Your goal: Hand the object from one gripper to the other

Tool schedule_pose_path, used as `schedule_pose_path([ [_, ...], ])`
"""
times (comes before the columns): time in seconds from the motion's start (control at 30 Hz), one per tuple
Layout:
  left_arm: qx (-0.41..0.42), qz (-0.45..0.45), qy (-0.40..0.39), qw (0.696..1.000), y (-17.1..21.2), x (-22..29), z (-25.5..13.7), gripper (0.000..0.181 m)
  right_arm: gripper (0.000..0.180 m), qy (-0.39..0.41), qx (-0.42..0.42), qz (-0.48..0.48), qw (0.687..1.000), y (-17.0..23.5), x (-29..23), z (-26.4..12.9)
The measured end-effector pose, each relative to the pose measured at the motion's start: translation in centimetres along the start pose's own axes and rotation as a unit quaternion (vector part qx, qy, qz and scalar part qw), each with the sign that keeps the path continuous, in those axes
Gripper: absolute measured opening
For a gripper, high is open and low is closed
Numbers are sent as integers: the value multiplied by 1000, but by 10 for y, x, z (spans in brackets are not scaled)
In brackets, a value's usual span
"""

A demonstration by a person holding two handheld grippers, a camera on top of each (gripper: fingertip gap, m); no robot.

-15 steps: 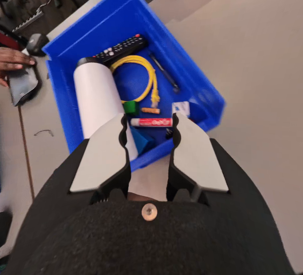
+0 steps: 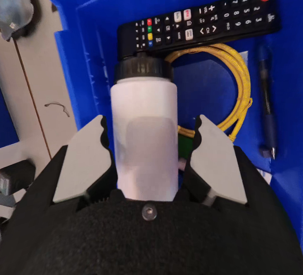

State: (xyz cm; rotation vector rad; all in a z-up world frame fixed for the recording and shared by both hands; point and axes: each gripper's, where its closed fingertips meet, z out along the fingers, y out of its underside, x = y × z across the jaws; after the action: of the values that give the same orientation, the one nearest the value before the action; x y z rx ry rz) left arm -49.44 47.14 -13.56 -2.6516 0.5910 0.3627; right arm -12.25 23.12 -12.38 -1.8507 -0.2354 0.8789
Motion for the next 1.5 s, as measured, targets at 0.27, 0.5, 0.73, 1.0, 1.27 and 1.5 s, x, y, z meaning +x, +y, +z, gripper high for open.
schedule_pose_path([
  [0.27,-102,60,-147,982,12,-16,20,87,59,-51,-29,24,998,5,-7,8],
  [0.5,-99,92,-207,969,8,-21,16,87,59,-58,-45,-9,997,8,-16,7],
  [0.73,21,82,-221,971,-14,-18,-31,87,59,-79,-30,36,996,2,-20,5],
  [1.0,183,63,-197,961,-39,-5,-96,87,59,-77,-21,20,997,-1,-28,6],
  [1.27,384,-6,86,919,-56,66,-181,87,60,-127,-29,15,991,7,-64,26],
  [1.5,421,-45,450,786,-33,160,-256,87,82,-217,-12,-22,976,-33,-105,54],
])
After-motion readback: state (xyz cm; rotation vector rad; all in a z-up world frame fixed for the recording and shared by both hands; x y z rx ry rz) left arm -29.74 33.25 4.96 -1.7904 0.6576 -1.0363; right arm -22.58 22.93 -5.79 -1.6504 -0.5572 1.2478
